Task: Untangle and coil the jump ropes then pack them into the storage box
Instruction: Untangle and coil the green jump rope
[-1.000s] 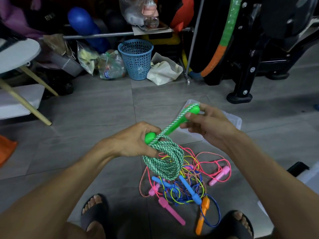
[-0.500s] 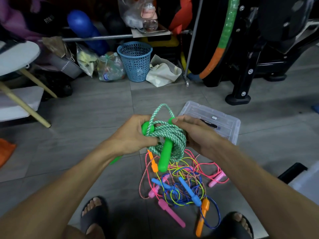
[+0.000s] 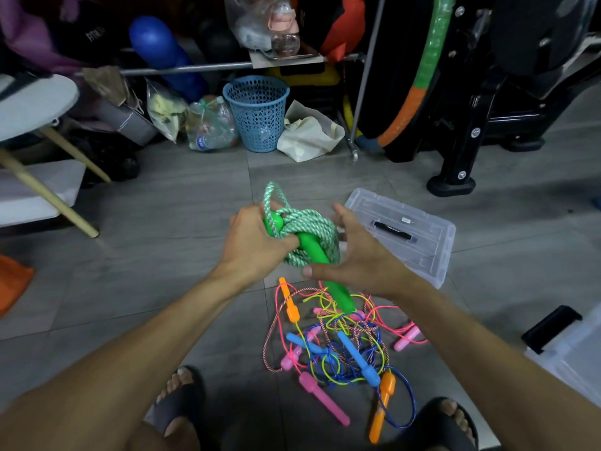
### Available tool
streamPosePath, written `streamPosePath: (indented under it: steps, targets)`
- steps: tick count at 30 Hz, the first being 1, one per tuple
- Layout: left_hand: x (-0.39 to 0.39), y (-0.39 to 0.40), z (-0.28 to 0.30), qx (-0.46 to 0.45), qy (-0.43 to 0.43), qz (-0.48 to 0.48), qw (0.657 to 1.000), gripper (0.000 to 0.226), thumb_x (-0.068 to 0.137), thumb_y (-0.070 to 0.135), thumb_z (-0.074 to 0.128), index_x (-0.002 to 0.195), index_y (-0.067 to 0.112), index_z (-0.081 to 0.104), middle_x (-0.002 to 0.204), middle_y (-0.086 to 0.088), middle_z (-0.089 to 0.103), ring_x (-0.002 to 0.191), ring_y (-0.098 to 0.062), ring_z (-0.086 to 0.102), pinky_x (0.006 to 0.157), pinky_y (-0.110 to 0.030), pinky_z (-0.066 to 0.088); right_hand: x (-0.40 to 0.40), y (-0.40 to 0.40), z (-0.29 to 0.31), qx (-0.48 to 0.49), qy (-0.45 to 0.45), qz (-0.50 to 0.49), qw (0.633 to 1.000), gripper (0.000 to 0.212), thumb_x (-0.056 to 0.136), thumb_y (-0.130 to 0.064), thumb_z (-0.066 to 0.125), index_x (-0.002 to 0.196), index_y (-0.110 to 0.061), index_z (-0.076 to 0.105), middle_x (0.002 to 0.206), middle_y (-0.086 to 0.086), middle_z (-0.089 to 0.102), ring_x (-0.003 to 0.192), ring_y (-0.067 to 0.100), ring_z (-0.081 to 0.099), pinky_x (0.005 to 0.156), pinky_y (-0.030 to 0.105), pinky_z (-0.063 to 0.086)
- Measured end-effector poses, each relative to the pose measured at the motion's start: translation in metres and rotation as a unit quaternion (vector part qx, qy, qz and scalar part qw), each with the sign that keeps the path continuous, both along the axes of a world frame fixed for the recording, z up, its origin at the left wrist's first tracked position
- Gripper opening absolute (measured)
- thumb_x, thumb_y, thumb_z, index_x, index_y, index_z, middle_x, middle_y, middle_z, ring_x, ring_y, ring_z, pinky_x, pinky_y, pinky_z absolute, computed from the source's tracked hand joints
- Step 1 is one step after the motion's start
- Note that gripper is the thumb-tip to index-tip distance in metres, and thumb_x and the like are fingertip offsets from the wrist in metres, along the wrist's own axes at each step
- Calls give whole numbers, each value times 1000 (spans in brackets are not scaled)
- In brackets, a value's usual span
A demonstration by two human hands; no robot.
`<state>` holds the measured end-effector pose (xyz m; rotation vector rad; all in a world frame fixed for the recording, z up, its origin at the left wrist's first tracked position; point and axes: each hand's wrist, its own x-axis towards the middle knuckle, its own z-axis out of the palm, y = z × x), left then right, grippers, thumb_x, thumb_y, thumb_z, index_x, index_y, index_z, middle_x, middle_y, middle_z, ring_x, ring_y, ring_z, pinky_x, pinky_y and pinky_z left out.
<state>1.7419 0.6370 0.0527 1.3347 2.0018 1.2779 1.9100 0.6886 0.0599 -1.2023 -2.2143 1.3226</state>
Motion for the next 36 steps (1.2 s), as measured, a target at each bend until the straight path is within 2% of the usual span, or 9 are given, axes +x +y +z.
streamPosePath:
  steps: [4,9,14,17,20,23,26,31,36]
  targets:
    - [-4,6,0,-6,65,94,993,16,60,21,68,66,10,59,53,0,56,53,-16,50,56,-34,48,3,-1,-8,200,-70,-55,976,76,64,-46,81,126,-20,45,116,1,57,102,19,57,89,35,47]
    - [-11,8,0,-63,135,95,984,18,63,23,73,73,11,65,69,-6,67,77,-30,62,72,-36,51,8,-2,-11,316,-202,57,925,27,89,-31,56,112,-17,56,102,12,68,98,35,60,78,38,44]
    - [-43,6,4,-176,162,66,969,54,62,30,82,110,11,66,94,-12,66,99,-32,60,82,-34,46,32,14,1,389,-281,46,876,28,88,-14,52,116,-13,46,113,7,60,101,31,60,80,37,42]
    - [-33,7,-3,-177,197,1,964,42,61,31,81,97,18,65,79,-4,63,84,-29,59,70,-31,46,29,13,-4,345,-220,68,910,45,86,-13,52,129,-19,41,121,5,54,109,29,56,87,41,40]
    - [-24,10,-7,-150,173,-17,973,31,59,25,80,82,19,61,71,-5,64,73,-28,59,66,-34,49,18,10,-9,322,-161,86,929,49,91,-46,47,137,-37,36,113,0,56,108,22,56,90,42,38]
    - [-28,11,-10,-165,158,-16,973,26,62,22,79,81,19,61,71,-4,63,73,-27,58,63,-30,46,20,16,-9,371,-168,73,911,52,85,-61,30,120,-33,55,94,1,63,90,26,65,79,40,42]
    - [-43,11,-14,-180,108,23,977,19,65,18,76,76,15,61,67,-3,58,67,-24,54,58,-27,38,36,28,2,408,-142,-13,902,42,87,-52,39,109,-25,62,87,4,67,80,29,67,68,41,48]
    - [-23,5,-9,-135,-1,-31,990,19,67,4,73,72,16,59,56,2,48,51,-12,40,46,-23,33,41,34,2,262,-36,-119,957,15,95,-25,52,102,-12,53,73,-2,51,74,27,50,62,31,26]
    - [11,-6,6,-55,-82,-125,987,24,69,1,73,71,20,58,46,14,48,41,0,36,43,-17,30,17,22,-9,7,152,-194,969,5,93,-12,56,93,-10,51,80,2,54,75,14,49,73,33,45]
